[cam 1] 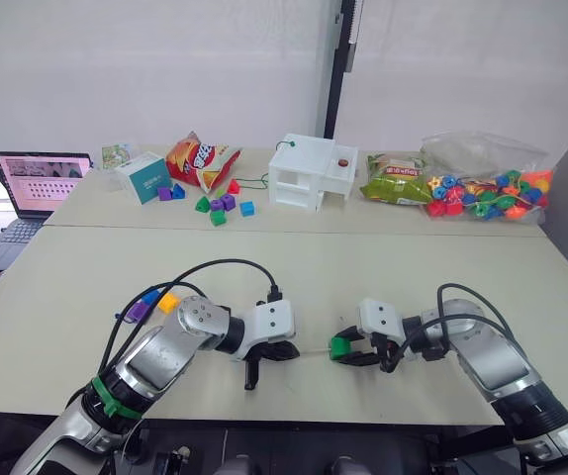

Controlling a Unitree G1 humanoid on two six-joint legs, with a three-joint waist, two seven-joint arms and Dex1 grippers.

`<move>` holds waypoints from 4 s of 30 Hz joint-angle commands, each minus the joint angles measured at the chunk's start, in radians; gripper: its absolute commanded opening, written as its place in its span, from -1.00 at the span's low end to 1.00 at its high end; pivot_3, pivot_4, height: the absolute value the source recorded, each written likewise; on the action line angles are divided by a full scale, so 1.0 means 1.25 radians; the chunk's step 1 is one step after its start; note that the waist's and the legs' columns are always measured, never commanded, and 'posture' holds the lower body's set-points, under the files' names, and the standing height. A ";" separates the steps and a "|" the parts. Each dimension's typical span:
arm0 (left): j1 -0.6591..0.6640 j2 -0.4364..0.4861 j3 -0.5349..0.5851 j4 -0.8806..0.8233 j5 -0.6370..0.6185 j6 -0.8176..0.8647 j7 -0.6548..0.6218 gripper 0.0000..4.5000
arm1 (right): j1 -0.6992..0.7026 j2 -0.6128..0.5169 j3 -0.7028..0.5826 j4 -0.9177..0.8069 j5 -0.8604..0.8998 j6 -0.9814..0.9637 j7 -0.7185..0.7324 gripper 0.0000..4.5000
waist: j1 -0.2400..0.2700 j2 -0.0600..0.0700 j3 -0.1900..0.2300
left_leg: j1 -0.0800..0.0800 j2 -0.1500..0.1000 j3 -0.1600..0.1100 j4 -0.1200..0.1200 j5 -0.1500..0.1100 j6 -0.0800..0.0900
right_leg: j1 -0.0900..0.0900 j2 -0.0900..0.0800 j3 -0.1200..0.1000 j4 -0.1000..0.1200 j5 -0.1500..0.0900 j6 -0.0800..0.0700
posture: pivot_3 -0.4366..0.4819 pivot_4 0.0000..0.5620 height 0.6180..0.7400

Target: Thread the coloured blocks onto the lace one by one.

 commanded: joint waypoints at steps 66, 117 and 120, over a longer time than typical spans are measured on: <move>0.017 -0.159 0.011 0.204 0.059 -0.268 -0.002 -0.99 | 0.041 -0.011 0.007 -0.053 0.010 0.058 -0.040 -0.47 | 0.002 0.000 0.000 | 0.001 0.000 0.000 0.001 0.000 0.000 | 0.002 0.000 0.000 0.000 0.000 0.000 | -0.05 -0.47 1.00; -0.072 -0.275 -0.067 0.291 0.125 -0.242 0.009 -0.46 | 0.166 -0.092 -0.104 -0.136 0.056 0.098 -0.146 0.51 | 0.003 0.000 0.000 | -0.001 -0.001 -0.001 0.002 0.000 0.000 | 0.001 -0.001 -0.001 -0.001 0.000 0.000 | -0.05 -0.47 1.00; -0.071 -0.270 -0.064 0.287 0.122 -0.244 0.004 -0.46 | 0.169 -0.098 -0.100 -0.128 0.046 0.089 -0.144 0.08 | 0.003 0.000 0.000 | -0.001 -0.001 -0.001 0.002 0.000 0.000 | 0.001 -0.001 -0.001 -0.001 0.000 0.000 | -0.05 -0.47 1.00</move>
